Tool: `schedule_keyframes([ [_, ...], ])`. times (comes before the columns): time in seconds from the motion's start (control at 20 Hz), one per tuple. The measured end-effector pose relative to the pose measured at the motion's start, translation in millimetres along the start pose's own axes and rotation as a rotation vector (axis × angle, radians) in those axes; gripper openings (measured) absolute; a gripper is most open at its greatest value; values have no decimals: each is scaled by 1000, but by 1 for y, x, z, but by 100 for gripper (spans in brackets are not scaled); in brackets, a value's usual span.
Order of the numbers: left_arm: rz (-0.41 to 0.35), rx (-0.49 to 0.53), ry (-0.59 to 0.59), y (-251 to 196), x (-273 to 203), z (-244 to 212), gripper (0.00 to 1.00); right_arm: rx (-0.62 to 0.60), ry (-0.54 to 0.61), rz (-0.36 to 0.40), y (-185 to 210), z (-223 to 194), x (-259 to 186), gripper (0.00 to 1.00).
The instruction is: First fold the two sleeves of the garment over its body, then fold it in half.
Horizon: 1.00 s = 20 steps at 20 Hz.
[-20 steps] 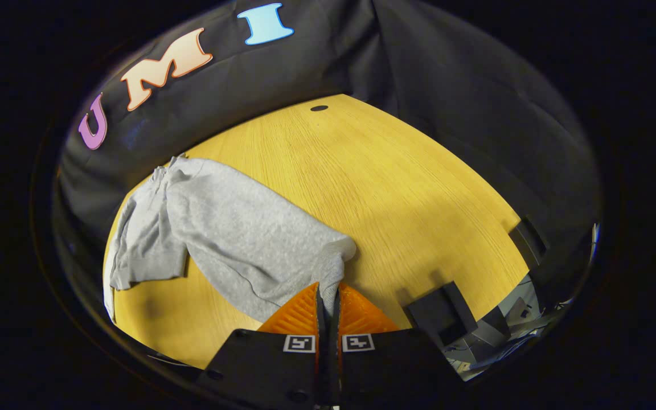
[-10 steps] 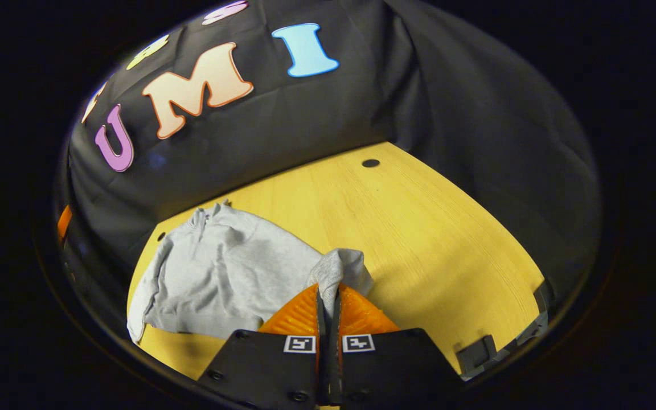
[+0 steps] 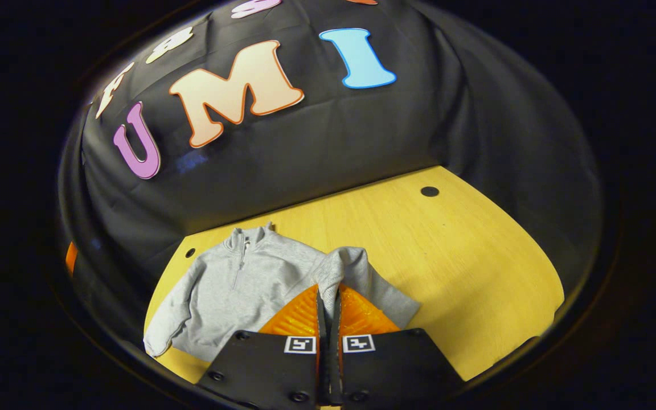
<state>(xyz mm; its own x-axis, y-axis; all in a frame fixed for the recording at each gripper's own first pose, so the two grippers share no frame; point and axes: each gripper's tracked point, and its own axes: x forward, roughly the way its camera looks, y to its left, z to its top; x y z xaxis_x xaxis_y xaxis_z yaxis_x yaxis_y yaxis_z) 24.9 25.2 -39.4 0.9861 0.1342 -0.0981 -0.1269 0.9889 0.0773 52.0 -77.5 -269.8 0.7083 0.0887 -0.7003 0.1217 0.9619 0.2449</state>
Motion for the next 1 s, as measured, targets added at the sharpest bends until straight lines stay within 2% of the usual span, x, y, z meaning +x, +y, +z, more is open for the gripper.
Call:
schedule_keyframes([
  [0.45, 137, -2, 30, 77, -11, -16, 94, -67, -19, 144, 115, 19, 35, 3],
  [0.9, 230, 12, 74, 148, -34, -40, 95, -151, 3, 284, 233, 3, 68, 2],
  [0.95, 242, 23, 79, 155, -36, -42, 99, -164, 9, 297, 245, -1, 73, 2],
  [1.0, 255, 35, 81, 162, -38, -43, 94, -179, 15, 309, 259, -5, 77, 2],
])
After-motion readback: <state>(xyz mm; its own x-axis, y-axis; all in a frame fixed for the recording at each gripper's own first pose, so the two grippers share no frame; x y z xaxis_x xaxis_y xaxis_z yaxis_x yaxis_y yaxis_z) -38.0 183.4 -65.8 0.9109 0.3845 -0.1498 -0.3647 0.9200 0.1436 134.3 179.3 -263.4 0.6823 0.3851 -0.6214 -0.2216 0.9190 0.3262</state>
